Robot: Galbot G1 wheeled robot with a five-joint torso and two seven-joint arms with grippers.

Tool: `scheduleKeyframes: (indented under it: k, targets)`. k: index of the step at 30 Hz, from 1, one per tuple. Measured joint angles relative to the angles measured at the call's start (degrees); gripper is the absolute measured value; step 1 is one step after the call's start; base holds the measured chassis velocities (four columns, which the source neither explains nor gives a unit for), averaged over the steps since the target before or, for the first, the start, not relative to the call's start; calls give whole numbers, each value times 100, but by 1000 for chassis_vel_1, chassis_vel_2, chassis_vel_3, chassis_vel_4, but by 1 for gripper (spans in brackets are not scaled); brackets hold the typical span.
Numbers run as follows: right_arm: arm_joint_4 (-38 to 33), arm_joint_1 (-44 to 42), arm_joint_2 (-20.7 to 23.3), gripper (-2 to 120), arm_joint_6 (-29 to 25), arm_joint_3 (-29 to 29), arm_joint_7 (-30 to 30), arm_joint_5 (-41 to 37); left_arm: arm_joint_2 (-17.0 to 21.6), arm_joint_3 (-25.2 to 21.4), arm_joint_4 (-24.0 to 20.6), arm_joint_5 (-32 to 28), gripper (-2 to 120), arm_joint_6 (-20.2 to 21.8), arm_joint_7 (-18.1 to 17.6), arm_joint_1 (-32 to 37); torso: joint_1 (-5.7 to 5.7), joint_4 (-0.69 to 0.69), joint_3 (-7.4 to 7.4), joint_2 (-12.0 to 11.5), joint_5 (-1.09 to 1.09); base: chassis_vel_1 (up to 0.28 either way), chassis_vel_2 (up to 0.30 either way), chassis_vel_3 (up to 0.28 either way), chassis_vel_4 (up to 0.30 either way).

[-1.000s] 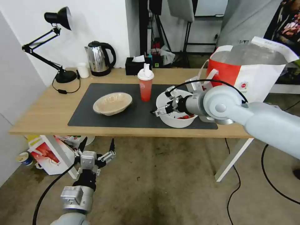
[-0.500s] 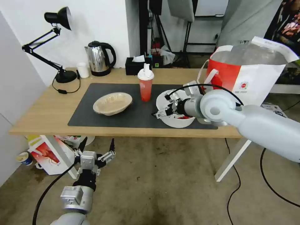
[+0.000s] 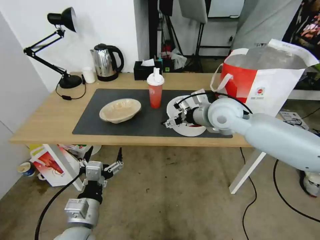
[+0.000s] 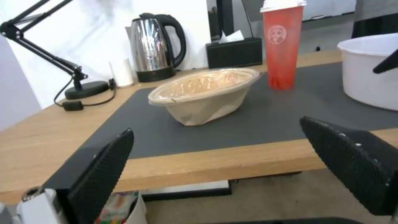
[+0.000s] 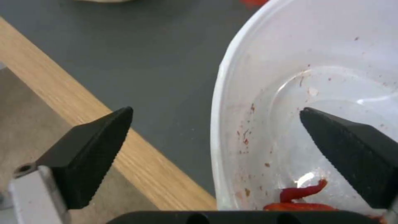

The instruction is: Pick up the trash from the table and place it into the takeout bag.

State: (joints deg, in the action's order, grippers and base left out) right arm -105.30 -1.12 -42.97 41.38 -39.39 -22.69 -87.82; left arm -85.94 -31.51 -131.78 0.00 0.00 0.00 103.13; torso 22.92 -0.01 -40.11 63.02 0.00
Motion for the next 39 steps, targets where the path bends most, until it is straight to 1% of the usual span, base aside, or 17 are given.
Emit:
scheduleKeyframes:
  k: [1, 3, 5, 7, 8, 11, 13, 15, 17, 19, 21, 22, 24, 25, 27, 28, 39]
  targets:
    - [7, -11, -4, 96, 0, 0, 0, 3, 0, 0, 0, 0, 100, 0, 0, 0, 0, 1, 0, 0, 0, 0, 0, 0, 0]
    - [27, -77, -7, 86, 0, 14, 0, 25, 0, 0, 0, 0, 100, 0, 0, 0, 0, 1, 0, 0, 0, 0, 0, 0, 0]
    - [27, -94, -5, 84, 0, 19, 1, 27, 0, 0, 0, 0, 100, 0, 0, 0, 0, 0, 0, 0, 0, 0, 0, 0, 0]
    - [27, -157, 13, 72, 0, 38, 1, 30, 0, 0, 0, 0, 100, 0, 0, 0, 0, 1, 0, 0, 0, 0, 0, 0, 0]
    - [27, -157, 13, 72, 0, 38, 1, 30, 0, 0, 0, 0, 100, 0, 0, 0, 0, 1, 0, 0, 0, 0, 0, 0, 0]
    - [27, -275, 40, 58, 0, 104, 0, 34, 0, 0, 0, 0, 100, 0, 0, 0, 0, 1, 0, 0, 0, 0, 0, 0, 0]
    - [29, -287, 43, 56, 0, 112, 0, 34, 0, 0, 0, 0, 100, 0, 0, 0, 0, 1, 0, 0, 0, 0, 0, 0, 0]
    - [32, -334, 48, 44, -1, 144, 1, 34, 0, 0, 0, 0, 100, 0, 0, 0, 0, 1, 0, 0, 0, 0, 0, 0, 0]
    - [32, -345, 48, 41, -1, 155, 1, 34, 0, 0, 0, 0, 100, 0, 0, 0, 0, 1, 0, 0, 0, 0, 0, 0, 0]
    - [34, -371, 37, 30, -2, 181, 1, 34, 0, 0, 0, 0, 100, 0, 0, 0, 0, 0, 0, 0, 0, 0, 0, 0, 0]
    - [34, -373, 34, 28, -2, 183, 1, 34, 0, 0, 0, 0, 100, 0, 0, 0, 0, 1, 0, 0, 0, 0, 0, 0, 0]
    - [35, -376, 22, 20, -3, 202, 1, 34, 0, 0, 0, 0, 100, 0, 0, -1, 0, 1, 0, 0, 0, 0, 0, 0, 0]
    - [35, -376, 16, 13, -3, 214, 1, 30, 0, 0, 0, 0, 100, 0, 0, 0, 0, 1, 0, 0, 0, 0, 0, 0, 0]
    - [33, -376, 16, 7, -3, 222, 1, 28, 0, 0, 0, 0, 100, 0, 0, 0, 0, 1, 0, 0, 0, 0, 0, 0, 0]
    - [32, -376, 16, 7, -4, 224, 1, 28, 0, 0, 0, 0, 100, 0, 0, 0, 0, 1, 0, 0, 0, 0, 0, 0, 0]
    - [28, -389, 18, 0, -5, 249, 1, 26, 0, 0, 0, 0, 100, 0, 0, 0, 0, 1, 0, 0, 0, 0, 0, 0, 0]
    - [6, -472, 55, 0, -5, 392, -1, -7, 0, 0, 0, 0, 100, 0, 0, 0, 0, 1, 0, 1, 0, 0, 0, 0, 0]
